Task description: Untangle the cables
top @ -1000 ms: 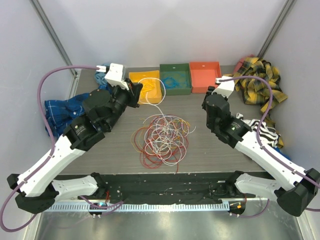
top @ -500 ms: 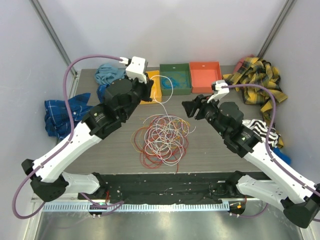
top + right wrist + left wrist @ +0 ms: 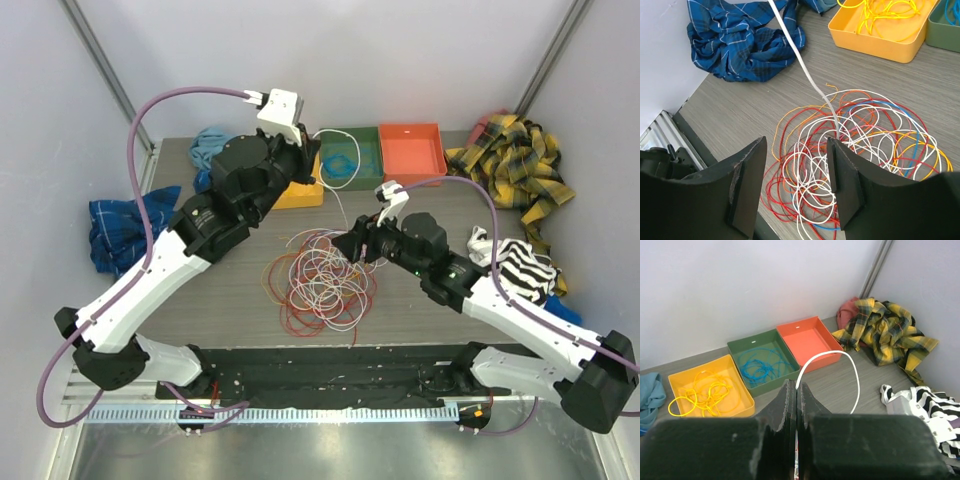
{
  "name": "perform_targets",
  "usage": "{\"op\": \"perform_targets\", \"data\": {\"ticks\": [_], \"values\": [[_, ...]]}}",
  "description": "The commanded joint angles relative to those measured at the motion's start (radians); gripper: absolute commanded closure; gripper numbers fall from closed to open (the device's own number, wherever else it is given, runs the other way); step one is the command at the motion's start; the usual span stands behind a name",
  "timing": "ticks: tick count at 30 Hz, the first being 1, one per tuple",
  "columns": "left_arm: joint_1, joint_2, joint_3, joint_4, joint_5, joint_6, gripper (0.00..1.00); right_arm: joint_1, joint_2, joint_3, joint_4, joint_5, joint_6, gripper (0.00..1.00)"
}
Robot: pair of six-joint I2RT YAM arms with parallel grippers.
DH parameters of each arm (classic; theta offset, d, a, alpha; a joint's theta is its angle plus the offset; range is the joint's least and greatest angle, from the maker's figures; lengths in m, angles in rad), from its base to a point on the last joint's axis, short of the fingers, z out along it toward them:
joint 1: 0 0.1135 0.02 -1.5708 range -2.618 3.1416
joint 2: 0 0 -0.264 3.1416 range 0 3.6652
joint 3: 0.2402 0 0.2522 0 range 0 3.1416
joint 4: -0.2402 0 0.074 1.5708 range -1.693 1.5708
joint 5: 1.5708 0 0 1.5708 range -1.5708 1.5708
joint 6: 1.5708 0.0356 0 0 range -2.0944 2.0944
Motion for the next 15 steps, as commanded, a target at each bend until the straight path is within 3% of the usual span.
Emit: {"op": "perform_targets", "data": {"ticks": [1,7,15], "values": [[0.002,0.011,0.031,0.004,0.029,-0.010,1.00,0.012,0.035,-0.024,0.128,0.041,0.005,0.42],[0.002,-0.001,0.029,-0.013,0.036,-0.015,1.00,0.010,0.134,0.012,0.125,0.210,-0.001,0.51],[0.002,-0.011,0.015,-0.027,0.026,-0.001,1.00,0.010,0.099,0.005,0.146,0.216,0.004,0.44]]}}
